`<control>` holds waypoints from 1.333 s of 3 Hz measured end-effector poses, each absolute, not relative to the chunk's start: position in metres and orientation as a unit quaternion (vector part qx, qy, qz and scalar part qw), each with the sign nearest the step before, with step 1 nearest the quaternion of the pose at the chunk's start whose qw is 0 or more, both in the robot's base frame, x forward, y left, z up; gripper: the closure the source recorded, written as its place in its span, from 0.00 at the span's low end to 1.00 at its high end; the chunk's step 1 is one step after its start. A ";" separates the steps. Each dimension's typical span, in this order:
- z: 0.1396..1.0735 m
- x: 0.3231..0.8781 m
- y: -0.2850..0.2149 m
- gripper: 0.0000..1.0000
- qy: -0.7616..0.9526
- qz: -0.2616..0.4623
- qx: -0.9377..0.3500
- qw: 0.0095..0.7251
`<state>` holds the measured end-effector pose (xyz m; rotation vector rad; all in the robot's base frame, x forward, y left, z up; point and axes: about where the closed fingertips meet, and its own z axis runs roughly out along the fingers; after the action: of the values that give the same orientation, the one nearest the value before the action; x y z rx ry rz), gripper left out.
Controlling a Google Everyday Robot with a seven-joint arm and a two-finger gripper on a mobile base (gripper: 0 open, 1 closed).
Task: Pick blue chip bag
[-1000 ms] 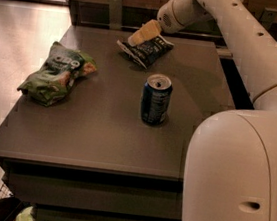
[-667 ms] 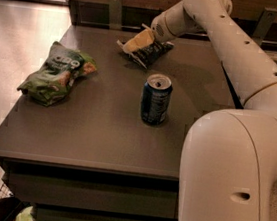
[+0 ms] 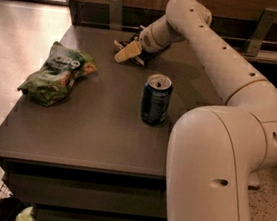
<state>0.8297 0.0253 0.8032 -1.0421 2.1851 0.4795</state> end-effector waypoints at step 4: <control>0.819 0.830 0.026 1.00 0.836 0.183 -0.399 0.330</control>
Offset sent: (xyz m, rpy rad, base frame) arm 0.0000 0.0001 0.0046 0.0000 0.0001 0.0001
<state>0.8296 0.0256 0.8186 -1.0426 2.1852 0.4798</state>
